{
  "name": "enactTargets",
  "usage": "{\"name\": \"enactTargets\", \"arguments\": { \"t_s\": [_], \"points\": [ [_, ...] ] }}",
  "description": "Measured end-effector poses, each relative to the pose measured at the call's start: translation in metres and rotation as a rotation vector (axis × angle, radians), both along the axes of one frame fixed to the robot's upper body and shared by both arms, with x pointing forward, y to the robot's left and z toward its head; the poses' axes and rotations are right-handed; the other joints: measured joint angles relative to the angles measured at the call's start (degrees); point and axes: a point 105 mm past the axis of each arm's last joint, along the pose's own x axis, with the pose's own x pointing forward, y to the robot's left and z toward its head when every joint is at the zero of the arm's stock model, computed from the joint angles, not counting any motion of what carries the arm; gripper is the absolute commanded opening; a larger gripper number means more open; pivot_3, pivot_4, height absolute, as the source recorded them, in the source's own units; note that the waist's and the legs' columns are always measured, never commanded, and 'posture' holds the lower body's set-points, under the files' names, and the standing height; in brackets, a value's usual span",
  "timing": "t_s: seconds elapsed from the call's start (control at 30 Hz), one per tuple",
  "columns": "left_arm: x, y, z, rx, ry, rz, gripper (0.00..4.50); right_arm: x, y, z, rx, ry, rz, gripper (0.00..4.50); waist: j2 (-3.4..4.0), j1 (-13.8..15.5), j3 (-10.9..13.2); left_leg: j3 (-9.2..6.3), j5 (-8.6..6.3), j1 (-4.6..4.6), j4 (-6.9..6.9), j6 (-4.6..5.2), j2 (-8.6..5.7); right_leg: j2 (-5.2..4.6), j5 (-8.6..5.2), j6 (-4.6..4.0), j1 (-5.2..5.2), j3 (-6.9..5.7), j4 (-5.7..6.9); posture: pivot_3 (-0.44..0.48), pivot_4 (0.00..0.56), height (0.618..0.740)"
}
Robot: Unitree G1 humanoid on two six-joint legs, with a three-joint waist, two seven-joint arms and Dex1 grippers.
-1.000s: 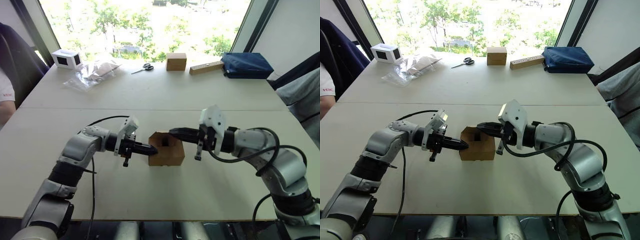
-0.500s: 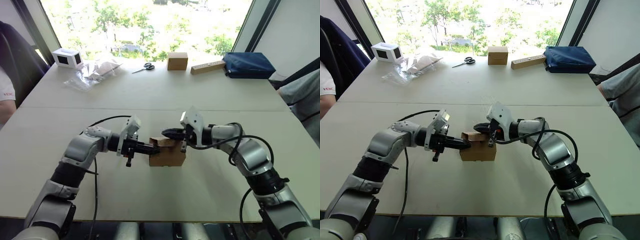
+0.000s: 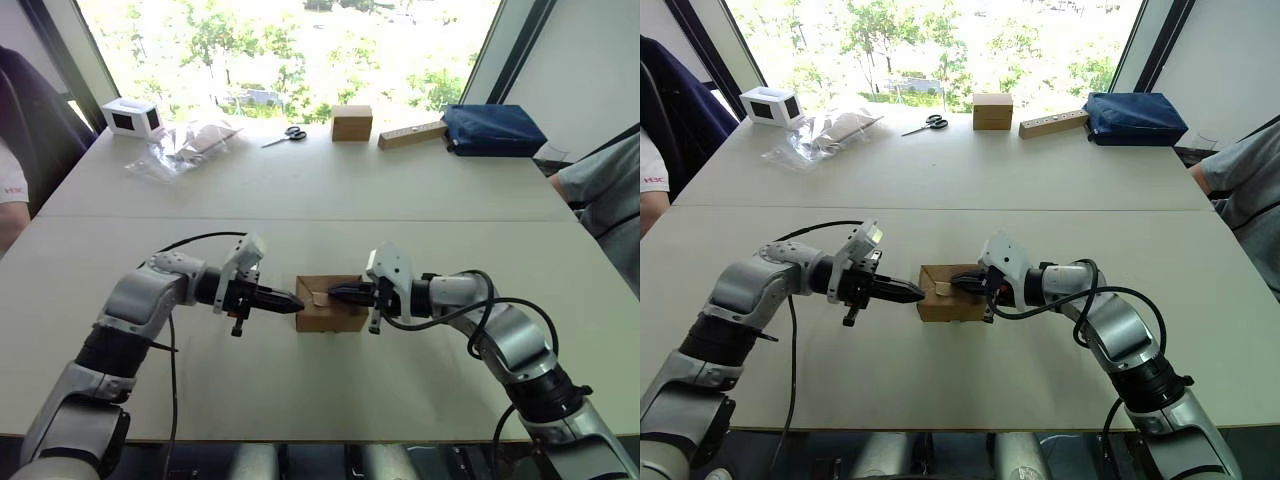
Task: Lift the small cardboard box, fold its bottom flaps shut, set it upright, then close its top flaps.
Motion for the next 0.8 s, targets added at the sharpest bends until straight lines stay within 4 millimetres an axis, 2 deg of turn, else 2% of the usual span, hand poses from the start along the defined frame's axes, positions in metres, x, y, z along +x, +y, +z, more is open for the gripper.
{"name": "enactTargets", "arguments": {
  "t_s": [0.1,0.17,0.27,0.4,0.57,0.8],
  "points": [
    [0.015,-0.018,0.018,-0.065,-0.047,0.003,0.03,-0.005,0.001,0.001,-0.004,-0.004,0.003,0.0,0.0,0.32,0.0,0.05,0.0,0.0,0.03,0.0,-0.05,-0.05,0.01,0.01,0.04,0.03,-0.05,0.0,0.15,0.74],
    [0.021,-0.029,0.022,-0.098,-0.058,0.008,0.03,-0.011,0.002,0.001,-0.01,-0.004,0.012,0.0,0.0,0.47,0.0,0.04,-0.02,-0.02,0.02,0.03,-0.05,-0.03,0.0,0.02,0.03,0.03,-0.07,0.0,0.15,0.74],
    [0.026,-0.042,0.013,-0.111,-0.047,0.015,0.03,-0.02,0.003,0.0,-0.015,0.005,0.018,0.0,0.0,0.32,0.0,0.06,-0.03,-0.03,-0.01,0.05,-0.05,0.07,0.0,0.03,-0.02,0.03,-0.07,0.0,0.15,0.74],
    [0.028,-0.049,0.0,-0.073,-0.054,0.014,0.03,-0.025,0.005,0.0,-0.02,0.018,0.015,0.0,0.0,0.14,0.0,0.02,-0.03,-0.04,-0.02,0.05,-0.03,0.15,0.0,0.02,-0.08,0.01,-0.02,0.0,0.15,0.74],
    [0.029,-0.053,-0.003,-0.073,-0.072,0.011,0.03,-0.03,0.005,-0.001,-0.025,0.034,0.013,0.0,0.0,-0.37,0.0,0.03,-0.03,-0.04,-0.02,0.05,0.01,0.05,0.0,0.01,-0.06,0.02,-0.02,0.0,0.15,0.74],
    [0.028,-0.059,-0.005,-0.081,-0.067,-0.003,0.03,-0.027,0.005,-0.001,-0.026,0.027,-0.008,0.0,-0.01,-0.36,0.0,0.02,-0.03,-0.04,-0.02,0.05,0.01,0.05,0.0,0.02,-0.06,0.02,-0.03,0.0,0.15,0.74]
  ]
}}
